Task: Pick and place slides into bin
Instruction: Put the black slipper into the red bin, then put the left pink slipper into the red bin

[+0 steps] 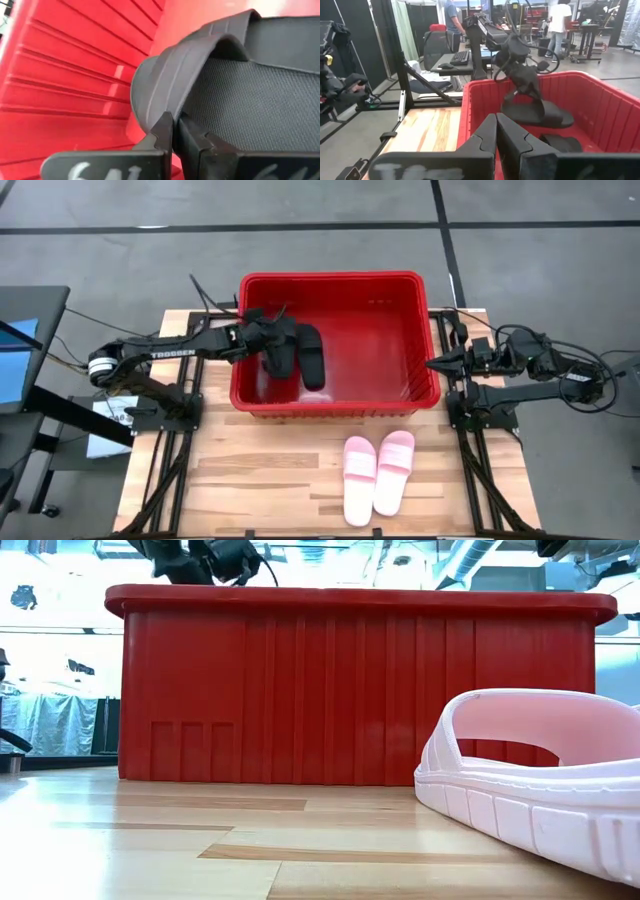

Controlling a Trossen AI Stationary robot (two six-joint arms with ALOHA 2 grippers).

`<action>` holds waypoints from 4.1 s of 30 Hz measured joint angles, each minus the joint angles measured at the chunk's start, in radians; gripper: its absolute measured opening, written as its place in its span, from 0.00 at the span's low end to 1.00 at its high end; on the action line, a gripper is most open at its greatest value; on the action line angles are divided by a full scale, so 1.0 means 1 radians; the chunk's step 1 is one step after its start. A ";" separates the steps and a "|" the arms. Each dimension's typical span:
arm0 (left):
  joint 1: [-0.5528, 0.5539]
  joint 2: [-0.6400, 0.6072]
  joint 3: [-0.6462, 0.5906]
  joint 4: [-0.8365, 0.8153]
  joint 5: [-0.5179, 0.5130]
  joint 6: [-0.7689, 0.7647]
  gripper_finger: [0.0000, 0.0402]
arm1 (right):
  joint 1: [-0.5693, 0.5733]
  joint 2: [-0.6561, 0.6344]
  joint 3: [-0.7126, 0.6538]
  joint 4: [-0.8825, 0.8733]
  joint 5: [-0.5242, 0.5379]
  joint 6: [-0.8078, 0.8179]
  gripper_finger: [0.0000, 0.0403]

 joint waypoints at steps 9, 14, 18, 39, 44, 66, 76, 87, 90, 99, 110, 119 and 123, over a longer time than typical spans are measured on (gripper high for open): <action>0.002 0.073 0.000 -0.009 0.010 -0.013 0.00 | 0.000 0.000 0.000 0.000 0.000 0.000 0.00; 0.007 0.090 0.001 -0.004 0.005 -0.018 0.00 | 0.000 0.000 0.000 0.001 0.000 0.000 0.00; 0.013 0.090 0.001 -0.012 0.002 -0.018 0.00 | 0.000 0.000 0.000 0.000 0.000 0.000 0.00; 0.013 0.092 0.001 -0.026 -0.042 0.001 0.00 | 0.000 0.000 0.000 0.000 0.000 0.000 0.00; 0.013 0.092 0.001 -0.016 -0.034 0.008 0.00 | 0.000 0.000 0.000 0.000 0.000 0.000 0.00; 0.017 0.096 0.001 -0.009 -0.002 0.015 0.00 | 0.000 0.000 0.000 0.000 0.000 0.000 0.00; 0.018 0.096 0.001 -0.010 0.017 -0.013 0.09 | 0.000 0.000 0.000 0.000 0.000 0.000 0.00; 0.018 0.096 0.001 -0.012 0.014 -0.026 0.17 | 0.000 0.000 0.000 0.000 0.000 0.000 0.00; 0.020 0.096 0.001 -0.010 0.013 -0.027 0.20 | 0.000 0.000 0.000 0.000 0.000 0.000 0.00; 0.052 0.096 0.001 -0.010 0.010 -0.036 0.29 | 0.000 0.000 0.000 0.000 0.000 0.000 0.00; 0.039 0.096 0.060 -0.056 0.025 -0.016 0.30 | 0.000 0.000 0.000 0.000 0.000 0.000 0.00; -0.025 0.095 0.371 -0.173 0.035 -0.022 0.30 | 0.000 0.000 0.000 0.000 0.000 0.000 0.00; -0.062 0.094 0.549 -0.214 0.036 -0.099 0.30 | 0.000 0.000 0.000 0.000 0.000 0.000 0.00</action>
